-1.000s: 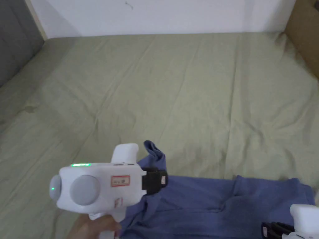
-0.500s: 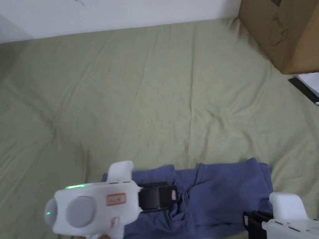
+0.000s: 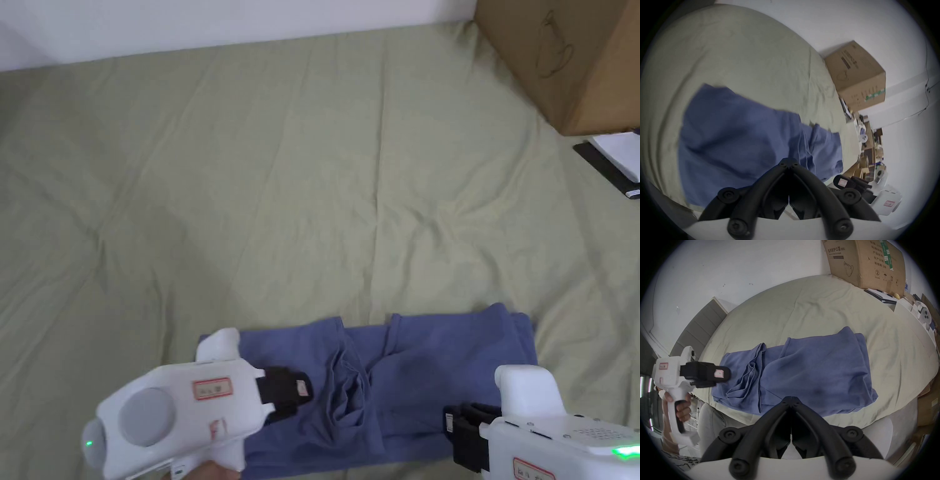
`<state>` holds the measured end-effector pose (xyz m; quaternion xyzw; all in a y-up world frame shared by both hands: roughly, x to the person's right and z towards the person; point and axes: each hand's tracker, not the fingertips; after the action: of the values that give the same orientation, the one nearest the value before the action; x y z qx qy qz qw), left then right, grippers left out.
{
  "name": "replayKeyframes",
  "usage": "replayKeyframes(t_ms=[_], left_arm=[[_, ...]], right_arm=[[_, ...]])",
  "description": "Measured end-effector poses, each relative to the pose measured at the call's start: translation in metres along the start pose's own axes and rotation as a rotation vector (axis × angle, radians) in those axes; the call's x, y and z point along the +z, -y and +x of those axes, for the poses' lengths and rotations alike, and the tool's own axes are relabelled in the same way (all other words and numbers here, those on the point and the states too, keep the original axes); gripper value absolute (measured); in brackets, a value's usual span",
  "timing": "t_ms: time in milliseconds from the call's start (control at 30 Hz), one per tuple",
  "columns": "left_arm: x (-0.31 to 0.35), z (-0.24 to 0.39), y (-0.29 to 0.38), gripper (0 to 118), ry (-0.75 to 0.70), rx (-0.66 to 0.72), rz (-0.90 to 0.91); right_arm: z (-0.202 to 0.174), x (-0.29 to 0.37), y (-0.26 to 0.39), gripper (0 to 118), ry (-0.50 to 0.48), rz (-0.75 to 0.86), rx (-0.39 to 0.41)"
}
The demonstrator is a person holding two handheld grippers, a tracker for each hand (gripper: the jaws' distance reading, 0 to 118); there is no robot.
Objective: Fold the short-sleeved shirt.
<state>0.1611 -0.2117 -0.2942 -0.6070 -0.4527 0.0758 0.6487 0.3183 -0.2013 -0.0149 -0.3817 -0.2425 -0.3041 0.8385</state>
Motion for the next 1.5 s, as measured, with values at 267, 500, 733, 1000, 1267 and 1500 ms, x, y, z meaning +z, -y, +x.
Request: replayKeyframes(t_ms=[267,500,733,1000,1267,1500], left_arm=[[-0.041,0.018,0.03,0,0.023,-0.027,-0.123],[0.002,0.01,0.022,2,0.092,-0.07,-0.074],[0.095,-0.083,-0.004,93,0.074,0.007,0.049],[0.093,-0.166,-0.015,104,0.204,0.232,0.028],[0.028,-0.179,-0.031,103,0.449,0.234,-0.079],[0.014,-0.186,-0.032,9,0.271,0.246,-0.088]], right_arm=[[0.0,0.008,0.004,0,0.002,0.0,-0.01],[-0.003,0.007,0.006,0,0.009,-0.016,-0.008],[-0.012,-0.001,0.002,0,0.019,-0.038,0.032],[-0.028,-0.011,-0.005,0,0.041,-0.062,0.057],[-0.049,-0.015,-0.01,0,0.039,-0.057,0.069],[-0.06,-0.019,-0.009,0,0.047,-0.072,0.113]])
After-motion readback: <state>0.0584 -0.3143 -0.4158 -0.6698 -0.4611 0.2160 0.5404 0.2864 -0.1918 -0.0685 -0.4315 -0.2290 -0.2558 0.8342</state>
